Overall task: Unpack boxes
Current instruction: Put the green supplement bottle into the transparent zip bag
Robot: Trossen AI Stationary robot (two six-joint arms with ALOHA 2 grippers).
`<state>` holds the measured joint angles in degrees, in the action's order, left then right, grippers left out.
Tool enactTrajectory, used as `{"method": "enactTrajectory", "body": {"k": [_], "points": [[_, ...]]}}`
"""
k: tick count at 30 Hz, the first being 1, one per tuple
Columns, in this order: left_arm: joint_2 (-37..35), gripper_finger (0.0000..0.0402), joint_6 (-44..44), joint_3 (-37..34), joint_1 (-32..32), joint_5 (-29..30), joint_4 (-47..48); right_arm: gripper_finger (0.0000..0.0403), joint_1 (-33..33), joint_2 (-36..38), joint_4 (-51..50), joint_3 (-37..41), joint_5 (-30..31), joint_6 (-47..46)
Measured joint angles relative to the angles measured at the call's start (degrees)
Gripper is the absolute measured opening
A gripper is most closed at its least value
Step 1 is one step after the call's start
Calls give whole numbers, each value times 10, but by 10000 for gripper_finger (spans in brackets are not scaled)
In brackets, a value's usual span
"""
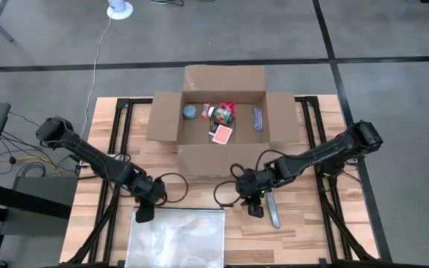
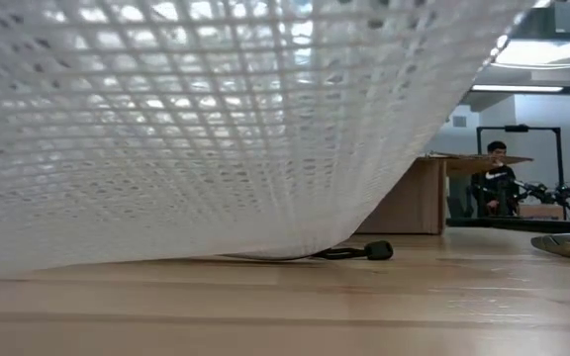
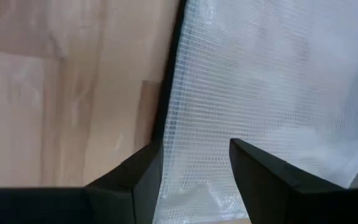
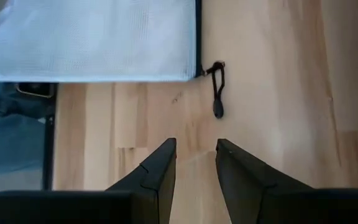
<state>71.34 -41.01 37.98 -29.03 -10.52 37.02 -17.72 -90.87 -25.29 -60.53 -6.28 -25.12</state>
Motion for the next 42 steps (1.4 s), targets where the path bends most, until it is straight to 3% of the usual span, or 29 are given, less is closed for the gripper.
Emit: {"method": "enactTrajectory", "body": {"k": [8, 13, 16, 20, 26, 34, 42], "points": [[107, 167, 22, 0, -34, 30, -25, 102, 2, 0, 18, 0, 24, 0], [164, 158, 21, 14, -29, 10, -5, 102, 2, 0, 17, 0, 26, -4], [172, 115, 35, 25, -32, 23, 1, 102, 1, 0, 14, 0, 27, -4], [173, 23, 59, 27, -23, 20, -3, 102, 1, -4, 10, 0, 28, -2], [153, 1, 69, 61, -20, 25, 48, 102, 1, -4, -12, 0, 33, 1], [83, 0, 70, 187, -16, 104, 192, 102, 5, -4, -16, 0, 37, 6], [77, 0, 112, 328, 11, 238, 360, 102, 32, 33, -13, -35, 38, 52]]}}
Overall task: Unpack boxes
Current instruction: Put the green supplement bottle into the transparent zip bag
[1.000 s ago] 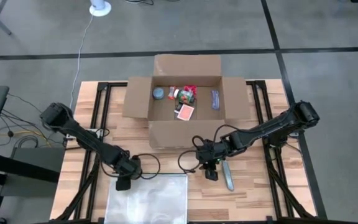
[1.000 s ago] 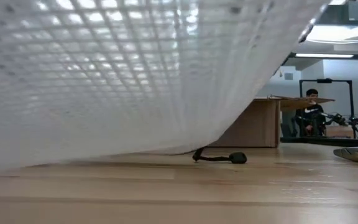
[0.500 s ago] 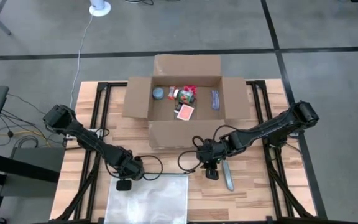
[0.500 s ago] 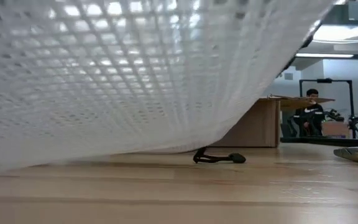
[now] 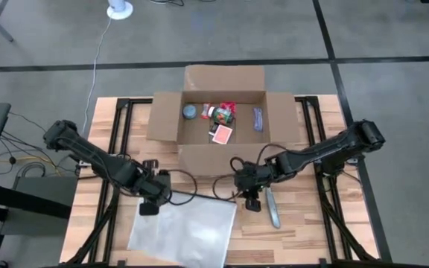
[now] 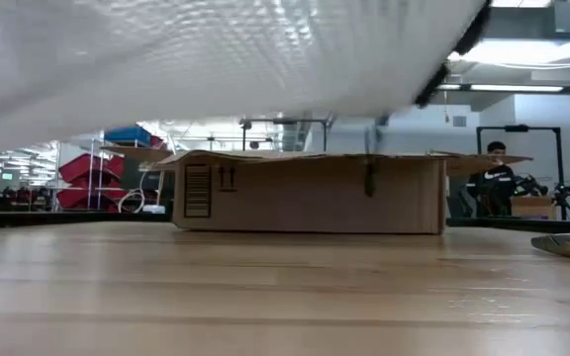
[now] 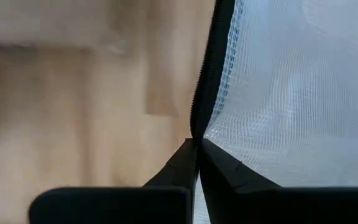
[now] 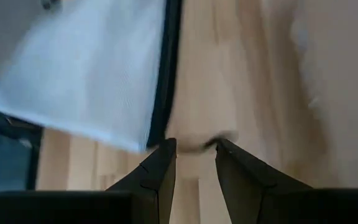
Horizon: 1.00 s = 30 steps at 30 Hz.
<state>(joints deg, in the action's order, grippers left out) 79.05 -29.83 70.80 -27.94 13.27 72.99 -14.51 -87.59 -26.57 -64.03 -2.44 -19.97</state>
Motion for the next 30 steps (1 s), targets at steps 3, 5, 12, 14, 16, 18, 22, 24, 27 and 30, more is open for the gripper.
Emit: {"method": "enactTrajectory", "body": {"k": [3, 5, 12, 14, 16, 18, 22, 24, 27, 30], "points": [[1, 0, 14, 46, 8, 59, 39, 102, 19, 30, -8, -21, 7, 23], [0, 0, 23, 74, 11, 100, 69, 102, 31, 55, -15, -37, 25, 40], [0, 0, 143, 134, -10, 257, 26, 102, 78, 98, 32, -82, 28, 78], [5, 0, 179, 134, -18, 297, 9, 102, 86, 96, 36, -90, 28, 79], [17, 0, 197, 134, -18, 335, 8, 102, 88, 90, 37, -95, 28, 80], [32, 0, 207, 134, -12, 351, 10, 102, 88, 81, 31, -98, 28, 81], [59, 0, 235, 134, -1, 358, 5, 102, 91, 72, 26, -98, 28, 85], [67, 0, 241, 134, 4, 357, 2, 102, 92, 69, 26, -99, 28, 87], [65, 0, 248, 134, 5, 358, -7, 102, 92, 62, -11, -98, 31, 95], [64, 0, 254, 140, 5, 357, -10, 102, 94, 60, -20, -98, 47, 107]]}}
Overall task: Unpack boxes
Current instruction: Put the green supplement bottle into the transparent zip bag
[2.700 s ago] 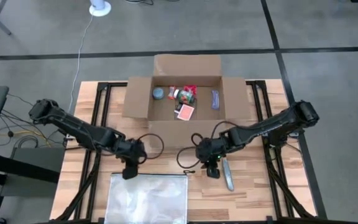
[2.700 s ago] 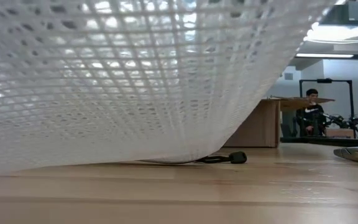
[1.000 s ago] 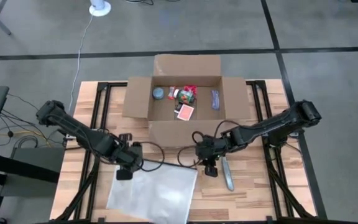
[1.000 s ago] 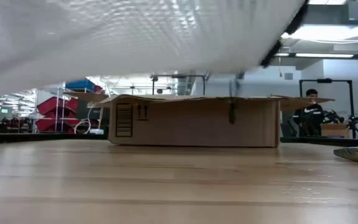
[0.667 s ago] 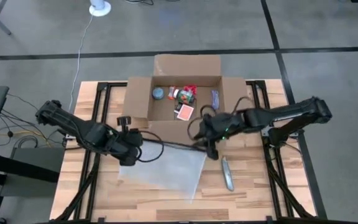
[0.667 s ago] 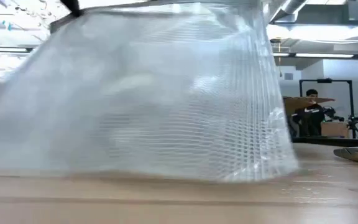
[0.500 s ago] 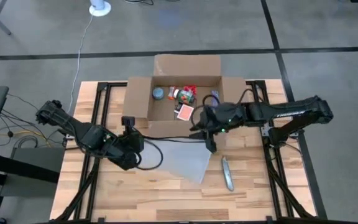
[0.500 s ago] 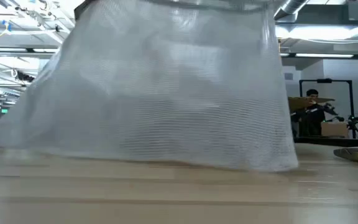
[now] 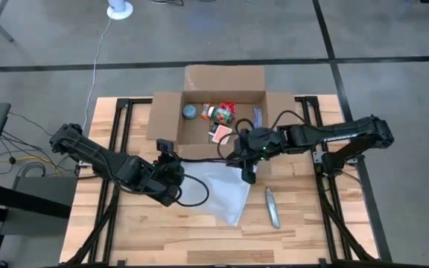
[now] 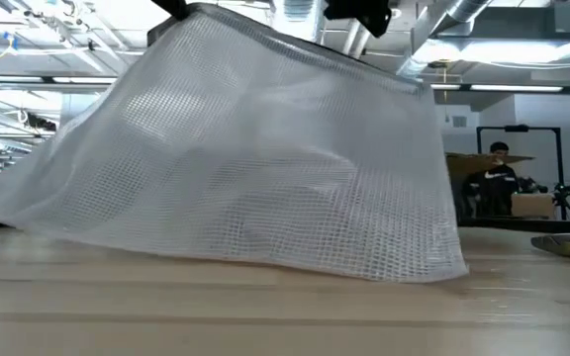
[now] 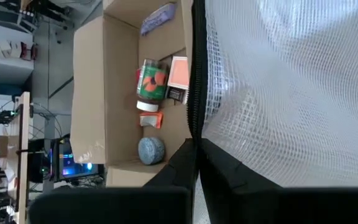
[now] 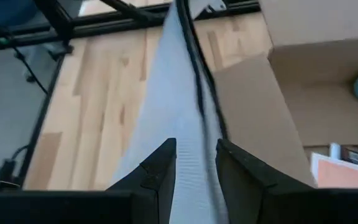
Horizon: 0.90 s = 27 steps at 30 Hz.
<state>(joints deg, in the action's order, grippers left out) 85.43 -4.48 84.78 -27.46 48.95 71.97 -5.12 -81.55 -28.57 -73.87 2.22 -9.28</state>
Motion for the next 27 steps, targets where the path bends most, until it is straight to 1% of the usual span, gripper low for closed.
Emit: {"method": "enactTrajectory", "body": {"k": [3, 7, 15, 22, 27], "points": [[-1, 0, 8, 15, 0, 2, -4, 102, 5, 1, 9, 0, 9, 21], [-1, 0, 21, 30, -2, 3, -19, 102, 18, -4, -2, 0, 9, 23], [-1, 0, 25, 36, -2, 5, -23, 102, -14, -12, 9, 0, 5, 10], [-1, 0, 24, 36, -2, 5, -23, 102, -20, -8, 10, 0, 7, -19], [-1, 0, 24, 36, -2, 5, -23, 102, -18, -4, 37, 0, 6, -24]]}}
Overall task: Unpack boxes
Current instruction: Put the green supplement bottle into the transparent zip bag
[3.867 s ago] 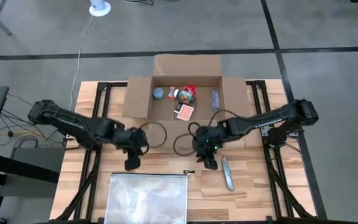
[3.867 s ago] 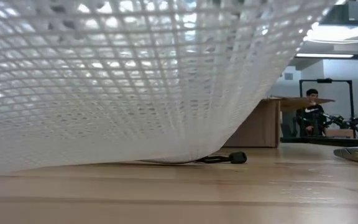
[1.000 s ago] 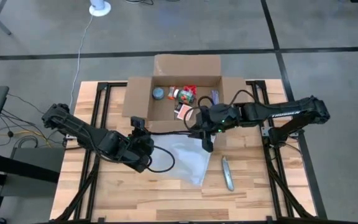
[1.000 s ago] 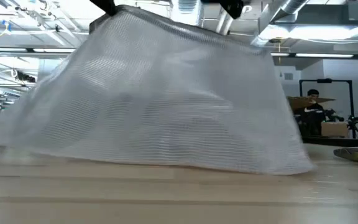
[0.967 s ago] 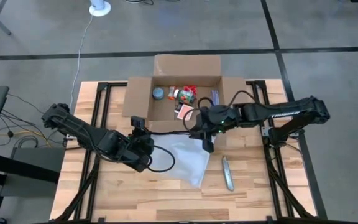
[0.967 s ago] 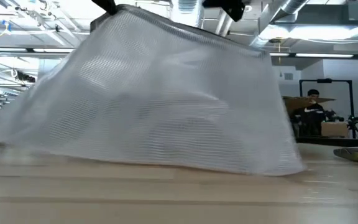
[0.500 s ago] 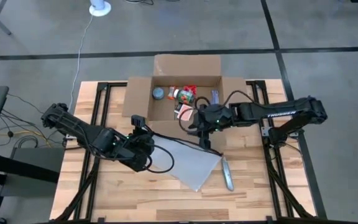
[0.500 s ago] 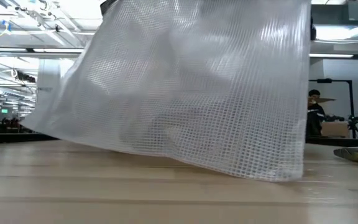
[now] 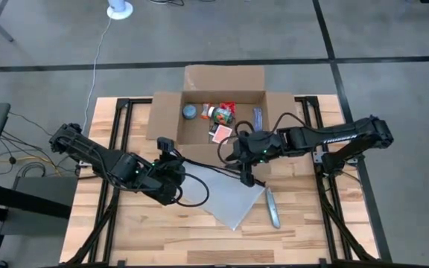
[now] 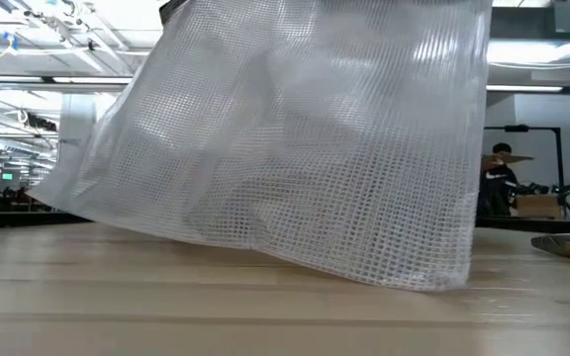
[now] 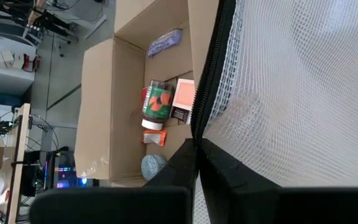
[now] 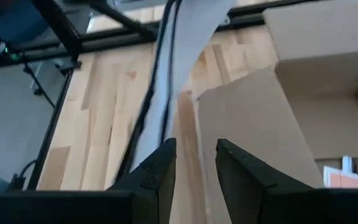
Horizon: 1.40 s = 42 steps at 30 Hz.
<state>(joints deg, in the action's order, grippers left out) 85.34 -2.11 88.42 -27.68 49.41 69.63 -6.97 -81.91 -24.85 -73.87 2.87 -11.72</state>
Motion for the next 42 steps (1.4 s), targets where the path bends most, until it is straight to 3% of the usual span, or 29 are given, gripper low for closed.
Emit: {"method": "enactTrajectory", "body": {"k": [30, 42], "points": [[0, 0, 0, 0, 0, 0, -2, 102, -12, 0, -56, 0, -14, -18], [0, 0, 23, 0, 1, 1, -30, 102, -43, -55, -53, 1, -14, -16]]}}
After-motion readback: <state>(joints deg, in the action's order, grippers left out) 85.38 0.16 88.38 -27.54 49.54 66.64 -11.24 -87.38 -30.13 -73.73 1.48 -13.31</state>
